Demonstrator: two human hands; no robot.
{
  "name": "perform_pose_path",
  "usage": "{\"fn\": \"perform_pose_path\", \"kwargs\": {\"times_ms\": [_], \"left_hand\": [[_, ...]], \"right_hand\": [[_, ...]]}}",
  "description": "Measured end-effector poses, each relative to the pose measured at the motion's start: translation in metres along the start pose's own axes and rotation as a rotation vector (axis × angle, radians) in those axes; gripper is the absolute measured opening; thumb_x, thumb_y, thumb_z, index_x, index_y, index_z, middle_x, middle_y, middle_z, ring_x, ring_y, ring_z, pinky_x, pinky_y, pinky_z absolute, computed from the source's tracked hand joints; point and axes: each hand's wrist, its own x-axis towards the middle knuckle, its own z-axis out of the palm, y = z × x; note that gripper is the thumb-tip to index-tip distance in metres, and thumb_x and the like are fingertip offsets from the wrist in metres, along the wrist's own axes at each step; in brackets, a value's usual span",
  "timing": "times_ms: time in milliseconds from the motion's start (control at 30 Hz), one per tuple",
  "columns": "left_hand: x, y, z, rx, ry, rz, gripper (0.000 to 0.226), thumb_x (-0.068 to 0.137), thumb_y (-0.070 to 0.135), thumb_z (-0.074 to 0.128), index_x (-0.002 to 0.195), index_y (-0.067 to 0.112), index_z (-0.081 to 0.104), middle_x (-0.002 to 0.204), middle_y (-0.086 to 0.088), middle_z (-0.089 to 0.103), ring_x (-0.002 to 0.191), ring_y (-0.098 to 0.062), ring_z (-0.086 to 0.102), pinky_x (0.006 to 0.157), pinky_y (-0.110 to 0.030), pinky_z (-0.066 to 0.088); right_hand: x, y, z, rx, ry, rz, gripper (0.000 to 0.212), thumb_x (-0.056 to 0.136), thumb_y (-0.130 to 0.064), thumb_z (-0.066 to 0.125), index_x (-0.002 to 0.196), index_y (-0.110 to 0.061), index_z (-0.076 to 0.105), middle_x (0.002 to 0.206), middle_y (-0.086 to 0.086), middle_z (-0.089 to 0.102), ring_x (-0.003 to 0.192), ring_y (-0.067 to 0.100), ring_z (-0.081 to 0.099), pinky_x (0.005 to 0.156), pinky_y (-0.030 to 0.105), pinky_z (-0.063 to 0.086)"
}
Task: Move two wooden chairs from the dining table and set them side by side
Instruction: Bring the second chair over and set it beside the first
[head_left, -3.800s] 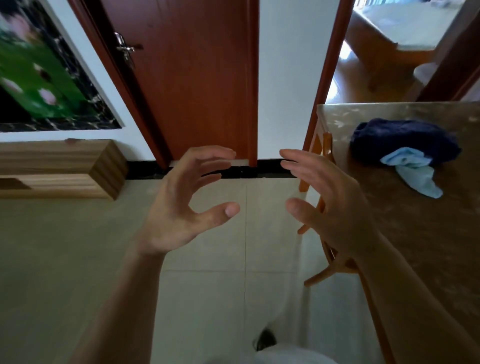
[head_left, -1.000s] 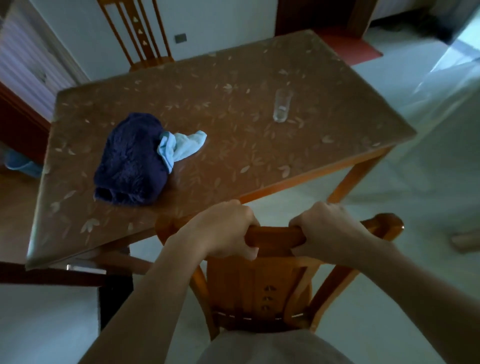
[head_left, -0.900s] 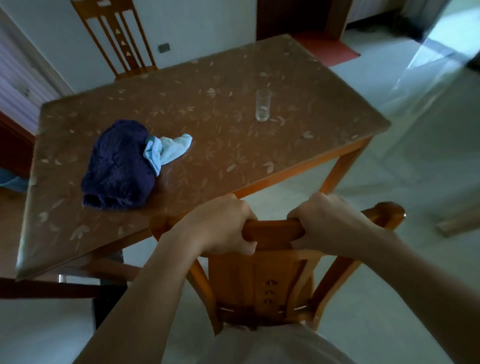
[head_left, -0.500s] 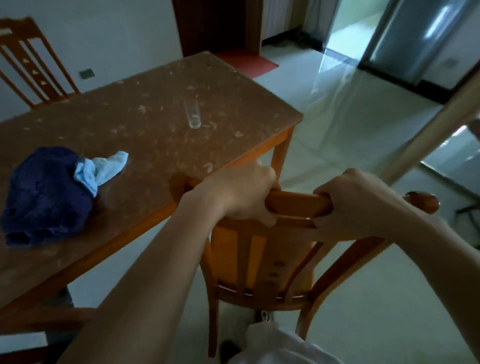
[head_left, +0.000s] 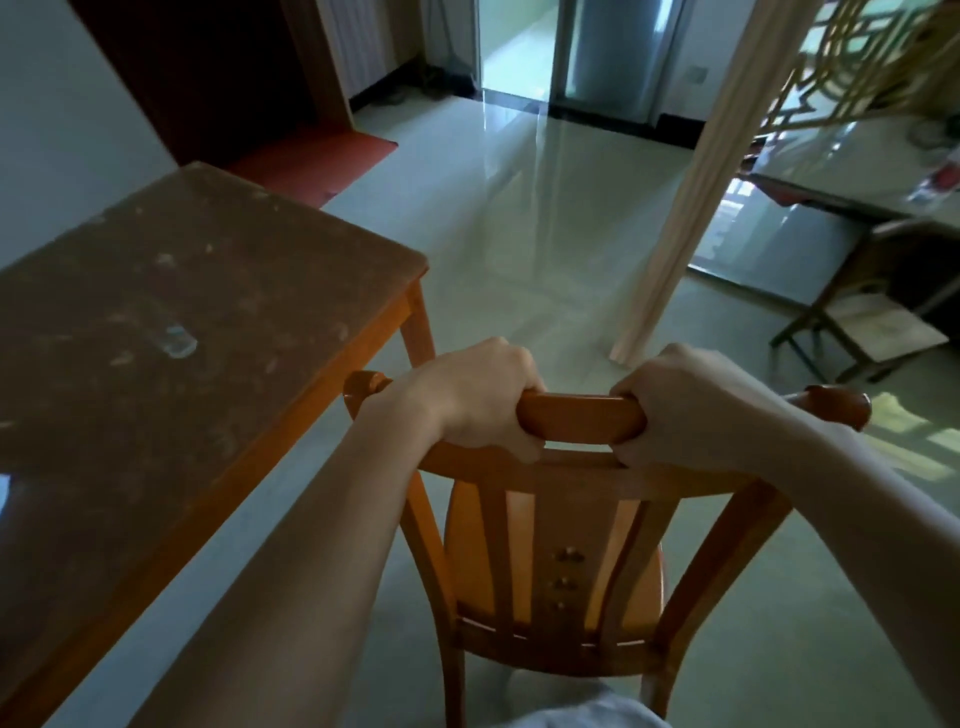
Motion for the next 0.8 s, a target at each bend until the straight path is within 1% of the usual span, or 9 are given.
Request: {"fn": "perform_pose_path", "kwargs": {"times_ms": [67,233,400,500,567,600,667,700,800], "left_hand": [[0.034,0.011,-0.007,0.009,-0.009,0.026,0.016,0.081,0.032,0.089,0.071,0.029,0.075,0.071,0.011,0.074,0.065,-0.007,0.071,0.062,-0.028,0.057],[0.104,0.027,-0.033,0.021,-0.017,0.080,0.012,0.079,0.029,0.090,0.075,0.025,0.079,0.072,0.009,0.076,0.066,-0.008,0.072,0.060,-0.026,0.057],[0.159,0.015,-0.062,0.028,0.002,0.108,0.014,0.078,0.028,0.090,0.074,0.031,0.076,0.069,0.013,0.072,0.065,-0.005,0.070,0.055,-0.018,0.044],[0.190,0.002,-0.081,0.032,0.009,0.129,0.014,0.077,0.026,0.089,0.072,0.031,0.077,0.065,0.012,0.071,0.061,-0.005,0.069,0.054,-0.024,0.050],[0.209,-0.010,-0.093,0.042,0.018,0.146,0.009,0.077,0.027,0.089,0.076,0.029,0.080,0.066,0.011,0.072,0.061,-0.006,0.069,0.054,-0.026,0.054],[0.221,-0.017,-0.101,0.047,0.029,0.161,0.010,0.078,0.027,0.089,0.075,0.029,0.079,0.065,0.012,0.072,0.059,-0.005,0.069,0.052,-0.023,0.052],[0.242,-0.033,-0.118,0.051,0.050,0.180,0.022,0.078,0.027,0.088,0.066,0.034,0.072,0.061,0.013,0.068,0.055,-0.002,0.065,0.048,-0.014,0.044],[0.254,-0.040,-0.128,0.058,0.060,0.189,0.027,0.078,0.027,0.088,0.063,0.036,0.068,0.061,0.013,0.067,0.054,-0.002,0.064,0.048,-0.014,0.043],[0.291,-0.057,-0.157,0.070,0.064,0.198,0.018,0.079,0.027,0.089,0.072,0.031,0.073,0.068,0.010,0.070,0.062,-0.007,0.067,0.056,-0.027,0.054]], "right_hand": [[0.006,0.030,-0.005,0.009,0.002,0.038,0.021,0.066,-0.048,0.062,0.056,-0.030,0.056,0.048,-0.012,0.054,0.047,0.004,0.056,0.048,0.024,0.052],[0.024,0.089,-0.022,0.038,0.028,0.096,0.028,0.070,-0.046,0.068,0.052,-0.034,0.050,0.049,-0.012,0.054,0.046,0.004,0.056,0.047,0.024,0.053],[0.066,0.126,-0.034,-0.001,0.059,0.118,0.018,0.069,-0.046,0.062,0.057,-0.032,0.060,0.047,-0.013,0.055,0.045,0.003,0.056,0.042,0.020,0.045],[0.096,0.145,-0.039,-0.014,0.073,0.117,0.018,0.071,-0.048,0.062,0.063,-0.032,0.066,0.048,-0.013,0.057,0.044,0.003,0.057,0.042,0.020,0.048],[0.117,0.155,-0.044,-0.023,0.091,0.113,0.020,0.076,-0.048,0.067,0.062,-0.036,0.059,0.046,-0.015,0.054,0.040,-0.001,0.054,0.039,0.013,0.037],[0.130,0.162,-0.046,-0.034,0.112,0.118,0.022,0.077,-0.048,0.069,0.061,-0.037,0.058,0.045,-0.016,0.053,0.038,-0.002,0.052,0.039,0.010,0.034],[0.158,0.173,-0.054,-0.047,0.135,0.127,0.025,0.077,-0.045,0.073,0.059,-0.038,0.057,0.045,-0.018,0.052,0.037,-0.004,0.051,0.039,0.009,0.033],[0.173,0.180,-0.058,-0.042,0.149,0.136,0.031,0.077,-0.043,0.075,0.055,-0.039,0.053,0.044,-0.018,0.051,0.037,-0.004,0.050,0.040,0.008,0.033],[0.216,0.199,-0.074,-0.018,0.163,0.140,0.049,0.080,-0.040,0.077,0.052,-0.044,0.036,0.046,-0.020,0.046,0.039,-0.005,0.048,0.043,0.008,0.031]]}}
